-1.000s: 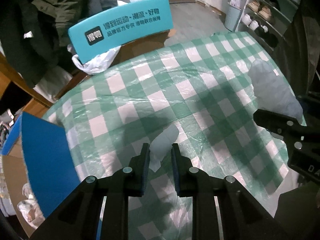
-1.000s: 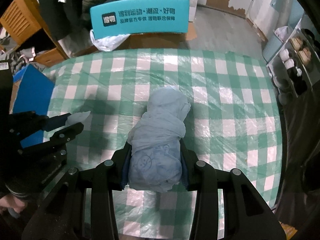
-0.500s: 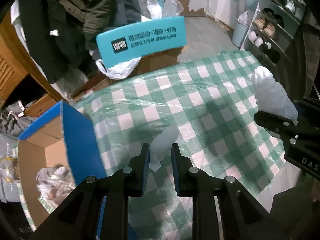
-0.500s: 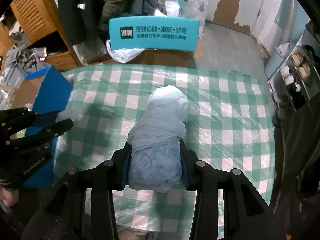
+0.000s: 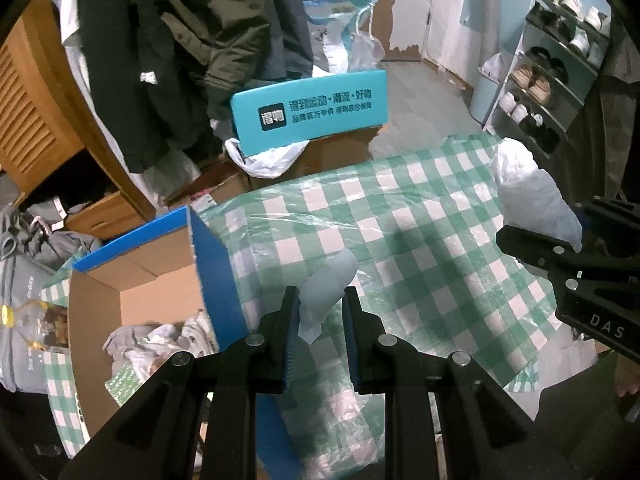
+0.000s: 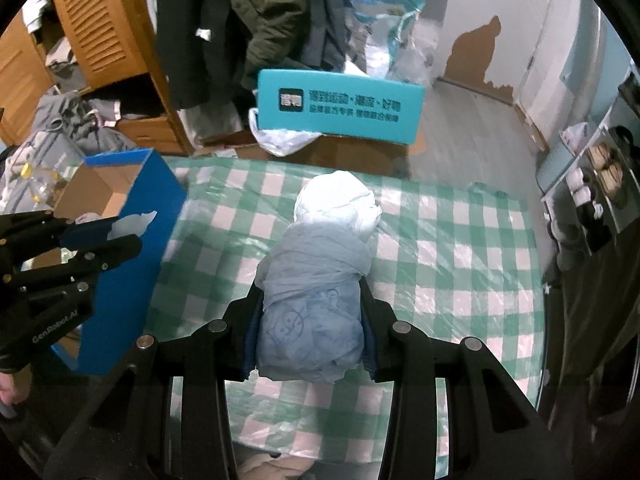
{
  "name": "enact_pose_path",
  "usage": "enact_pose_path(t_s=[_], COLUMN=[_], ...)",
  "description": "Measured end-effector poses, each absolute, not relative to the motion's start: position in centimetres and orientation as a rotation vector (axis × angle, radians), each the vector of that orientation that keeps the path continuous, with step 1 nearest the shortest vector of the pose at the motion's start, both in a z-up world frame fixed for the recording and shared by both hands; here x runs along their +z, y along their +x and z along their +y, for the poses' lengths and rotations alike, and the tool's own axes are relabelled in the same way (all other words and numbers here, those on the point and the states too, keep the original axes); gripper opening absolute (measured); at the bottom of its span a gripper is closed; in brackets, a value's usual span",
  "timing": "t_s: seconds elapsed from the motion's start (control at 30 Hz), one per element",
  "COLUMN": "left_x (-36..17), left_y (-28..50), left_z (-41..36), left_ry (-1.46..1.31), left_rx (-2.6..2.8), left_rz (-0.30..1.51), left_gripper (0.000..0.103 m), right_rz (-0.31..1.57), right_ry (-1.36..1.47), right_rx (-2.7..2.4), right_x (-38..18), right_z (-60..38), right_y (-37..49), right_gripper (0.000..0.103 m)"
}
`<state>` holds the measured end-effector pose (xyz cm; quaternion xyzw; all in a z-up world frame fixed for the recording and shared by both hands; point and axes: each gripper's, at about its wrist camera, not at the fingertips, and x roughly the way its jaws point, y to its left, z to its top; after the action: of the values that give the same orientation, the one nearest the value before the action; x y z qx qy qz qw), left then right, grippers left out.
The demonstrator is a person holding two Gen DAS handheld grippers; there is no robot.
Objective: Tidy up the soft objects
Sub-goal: 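Carry the white item in the left tool and blue cloth in the right tool over the box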
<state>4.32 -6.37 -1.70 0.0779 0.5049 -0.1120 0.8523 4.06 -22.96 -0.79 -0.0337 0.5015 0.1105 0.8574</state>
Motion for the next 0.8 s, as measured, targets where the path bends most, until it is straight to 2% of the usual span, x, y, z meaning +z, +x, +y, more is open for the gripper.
enact_pose_path(t_s=[0.8], left_x=[0.0], left_y=[2.5], left_z=[2.2], left_ry=[0.101], left_rx=[-0.12], left_rz=[1.022], left_gripper=[0.021], right_rz=[1.002], right_ry=[-0.152], right_rx=[0.39], right_x=[2.0], right_z=[-13.4], right_y=[4.2], right_gripper=[0.039])
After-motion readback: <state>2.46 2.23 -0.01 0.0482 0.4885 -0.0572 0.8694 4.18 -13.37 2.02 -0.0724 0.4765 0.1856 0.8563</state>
